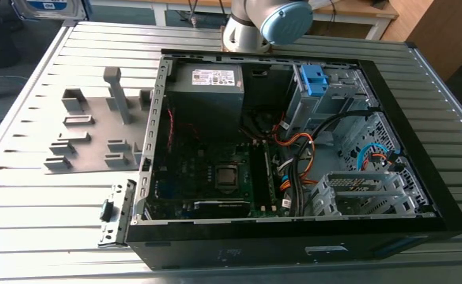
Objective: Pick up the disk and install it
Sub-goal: 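Pick up the disk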
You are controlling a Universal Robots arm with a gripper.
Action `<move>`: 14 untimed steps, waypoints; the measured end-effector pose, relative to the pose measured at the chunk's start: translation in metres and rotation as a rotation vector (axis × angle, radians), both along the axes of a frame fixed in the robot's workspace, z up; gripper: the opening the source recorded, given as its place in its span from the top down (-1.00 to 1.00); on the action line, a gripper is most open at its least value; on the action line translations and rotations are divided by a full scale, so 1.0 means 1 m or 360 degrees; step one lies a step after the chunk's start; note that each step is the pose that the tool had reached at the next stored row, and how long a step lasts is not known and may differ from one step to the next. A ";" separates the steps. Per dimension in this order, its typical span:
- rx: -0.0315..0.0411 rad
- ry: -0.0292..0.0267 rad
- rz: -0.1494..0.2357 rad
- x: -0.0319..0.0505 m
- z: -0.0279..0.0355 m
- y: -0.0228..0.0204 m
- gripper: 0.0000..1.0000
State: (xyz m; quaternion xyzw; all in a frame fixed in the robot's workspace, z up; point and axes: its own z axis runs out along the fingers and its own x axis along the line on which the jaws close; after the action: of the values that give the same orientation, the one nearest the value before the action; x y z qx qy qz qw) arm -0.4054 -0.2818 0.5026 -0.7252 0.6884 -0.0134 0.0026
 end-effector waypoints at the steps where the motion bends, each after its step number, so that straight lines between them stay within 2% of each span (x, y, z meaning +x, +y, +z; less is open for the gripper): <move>1: 0.0000 0.00000 0.0000 0.0000 0.0008 0.0000 0.27; 14: 0.0000 -0.00001 0.0000 0.0000 0.0118 0.0000 0.27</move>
State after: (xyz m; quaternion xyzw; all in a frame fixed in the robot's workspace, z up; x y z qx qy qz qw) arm -0.4054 -0.2818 0.5144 -0.7252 0.6884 -0.0134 0.0027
